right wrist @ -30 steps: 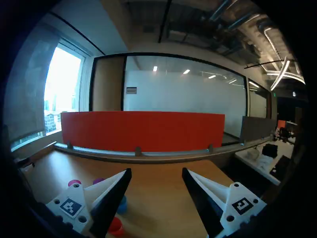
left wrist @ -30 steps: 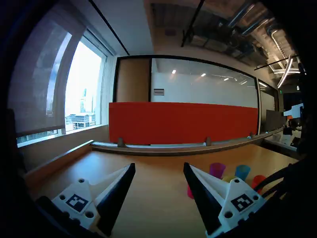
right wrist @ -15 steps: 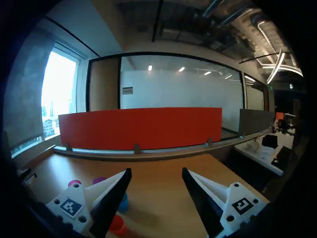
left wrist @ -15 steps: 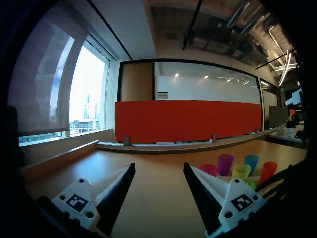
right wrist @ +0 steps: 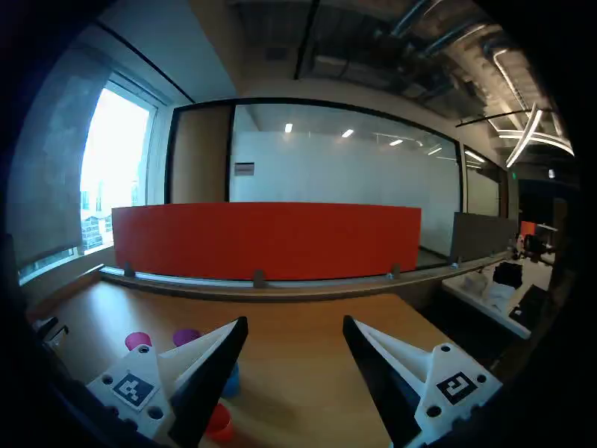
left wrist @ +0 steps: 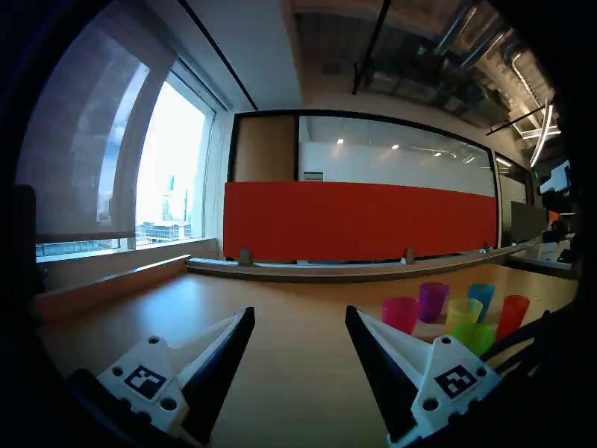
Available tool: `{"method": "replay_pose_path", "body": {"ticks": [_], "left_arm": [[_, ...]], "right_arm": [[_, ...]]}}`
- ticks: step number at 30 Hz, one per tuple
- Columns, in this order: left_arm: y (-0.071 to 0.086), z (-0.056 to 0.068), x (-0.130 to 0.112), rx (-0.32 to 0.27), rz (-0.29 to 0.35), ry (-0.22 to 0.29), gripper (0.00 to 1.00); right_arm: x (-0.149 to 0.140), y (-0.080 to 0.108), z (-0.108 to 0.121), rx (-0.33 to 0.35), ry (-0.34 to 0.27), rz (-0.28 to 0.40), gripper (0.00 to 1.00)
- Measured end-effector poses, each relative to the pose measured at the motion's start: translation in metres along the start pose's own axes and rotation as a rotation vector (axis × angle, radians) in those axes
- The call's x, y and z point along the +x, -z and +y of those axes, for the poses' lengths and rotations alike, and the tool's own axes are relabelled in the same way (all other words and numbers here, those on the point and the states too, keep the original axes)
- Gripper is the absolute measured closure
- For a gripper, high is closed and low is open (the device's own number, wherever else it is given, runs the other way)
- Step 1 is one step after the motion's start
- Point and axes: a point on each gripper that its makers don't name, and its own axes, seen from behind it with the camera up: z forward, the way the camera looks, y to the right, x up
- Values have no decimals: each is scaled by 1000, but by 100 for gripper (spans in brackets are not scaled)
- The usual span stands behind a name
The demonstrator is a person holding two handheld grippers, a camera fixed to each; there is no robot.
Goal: Pour water
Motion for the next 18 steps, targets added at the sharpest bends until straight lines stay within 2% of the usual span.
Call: {"method": "replay_pose_path", "body": {"ticks": [11, 18], "left_arm": [[-1, -10, -3, 20, 2, -11, 10], [-3, -6, -10, 10, -21, -25, 10]], "right_arm": [[3, 0, 2, -6, 12, 1, 1], [10, 1, 3, -6, 13, 6, 1]]}}
